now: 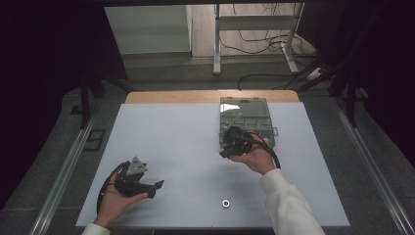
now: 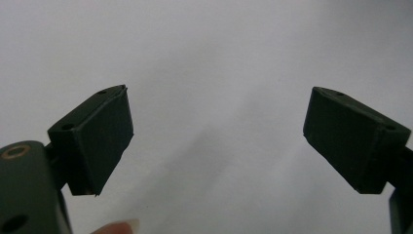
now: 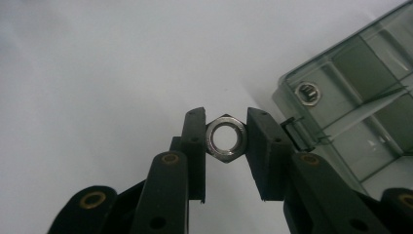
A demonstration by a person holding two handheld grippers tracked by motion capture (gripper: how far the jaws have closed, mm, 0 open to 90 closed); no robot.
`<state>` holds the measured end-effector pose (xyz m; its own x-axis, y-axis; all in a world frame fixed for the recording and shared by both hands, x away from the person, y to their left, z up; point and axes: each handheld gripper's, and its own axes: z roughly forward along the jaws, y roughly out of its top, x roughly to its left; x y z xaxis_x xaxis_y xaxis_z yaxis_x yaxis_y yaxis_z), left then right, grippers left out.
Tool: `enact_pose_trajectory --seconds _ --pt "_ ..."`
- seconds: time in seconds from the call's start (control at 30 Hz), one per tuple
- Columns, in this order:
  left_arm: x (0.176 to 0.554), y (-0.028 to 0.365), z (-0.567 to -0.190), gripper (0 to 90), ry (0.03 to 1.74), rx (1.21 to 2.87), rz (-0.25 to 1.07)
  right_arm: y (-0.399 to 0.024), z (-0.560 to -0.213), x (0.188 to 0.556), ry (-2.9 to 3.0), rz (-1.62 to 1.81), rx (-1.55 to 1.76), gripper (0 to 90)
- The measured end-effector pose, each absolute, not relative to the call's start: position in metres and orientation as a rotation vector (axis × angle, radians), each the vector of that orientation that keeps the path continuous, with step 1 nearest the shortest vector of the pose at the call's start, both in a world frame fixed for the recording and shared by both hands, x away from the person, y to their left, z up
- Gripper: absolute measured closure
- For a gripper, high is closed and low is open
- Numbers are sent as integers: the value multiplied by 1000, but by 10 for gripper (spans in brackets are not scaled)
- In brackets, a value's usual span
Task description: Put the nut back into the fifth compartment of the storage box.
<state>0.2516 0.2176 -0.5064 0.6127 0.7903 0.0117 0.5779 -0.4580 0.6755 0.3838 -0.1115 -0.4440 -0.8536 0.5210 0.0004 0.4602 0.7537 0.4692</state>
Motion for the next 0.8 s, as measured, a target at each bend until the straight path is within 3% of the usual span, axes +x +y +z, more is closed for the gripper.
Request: enact_pose_trajectory --seconds 0.8 --pt "252 217 -507 107 1067 2202 430 -124 -441 417 2736 691 929 708"
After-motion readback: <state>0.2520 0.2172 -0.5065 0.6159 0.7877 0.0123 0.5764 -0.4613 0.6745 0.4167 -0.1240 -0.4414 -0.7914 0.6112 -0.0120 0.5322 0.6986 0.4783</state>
